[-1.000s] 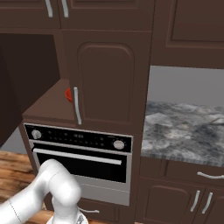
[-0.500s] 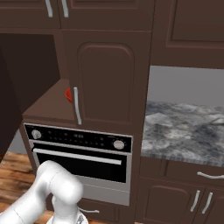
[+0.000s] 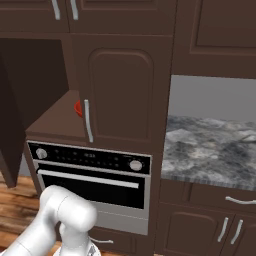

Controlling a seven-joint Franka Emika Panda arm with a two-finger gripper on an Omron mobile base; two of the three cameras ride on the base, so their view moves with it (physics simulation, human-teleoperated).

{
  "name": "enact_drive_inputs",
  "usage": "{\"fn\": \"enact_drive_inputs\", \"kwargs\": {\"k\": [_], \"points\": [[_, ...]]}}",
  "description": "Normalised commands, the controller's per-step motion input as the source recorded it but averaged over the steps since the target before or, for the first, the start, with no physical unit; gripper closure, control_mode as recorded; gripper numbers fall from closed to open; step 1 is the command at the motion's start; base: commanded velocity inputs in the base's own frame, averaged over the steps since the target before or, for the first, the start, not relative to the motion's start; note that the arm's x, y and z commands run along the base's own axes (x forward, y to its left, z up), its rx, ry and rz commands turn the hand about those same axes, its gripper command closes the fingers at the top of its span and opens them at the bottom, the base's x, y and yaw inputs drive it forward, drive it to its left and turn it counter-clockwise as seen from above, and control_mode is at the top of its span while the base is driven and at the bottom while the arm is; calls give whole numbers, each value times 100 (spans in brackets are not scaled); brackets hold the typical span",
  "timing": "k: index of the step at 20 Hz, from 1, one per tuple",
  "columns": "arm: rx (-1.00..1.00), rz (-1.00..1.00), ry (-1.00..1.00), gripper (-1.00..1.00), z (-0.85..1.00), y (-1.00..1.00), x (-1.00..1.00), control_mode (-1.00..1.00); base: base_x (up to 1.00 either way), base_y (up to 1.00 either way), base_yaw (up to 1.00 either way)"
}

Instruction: Pick the mug and place it in the sink. Pick the bowl and place it in the open cabinet and then close the cabinet.

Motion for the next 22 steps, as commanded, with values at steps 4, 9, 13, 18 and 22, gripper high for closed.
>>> {"fn": "enact_drive_inputs", "kwargs": {"k": [4,9,13,18,22], "points": [[0,0,0,-100,0,-46,13,-100,0,0,0],[0,0,0,-100,0,-47,17,-100,0,0,0],[0,0,0,-100,0,-44,24,-100,0,0,0],[0,0,0,-100,0,-36,40,-100,0,0,0],[0,0,0,-100,0,-35,48,-100,0,0,0]]}}
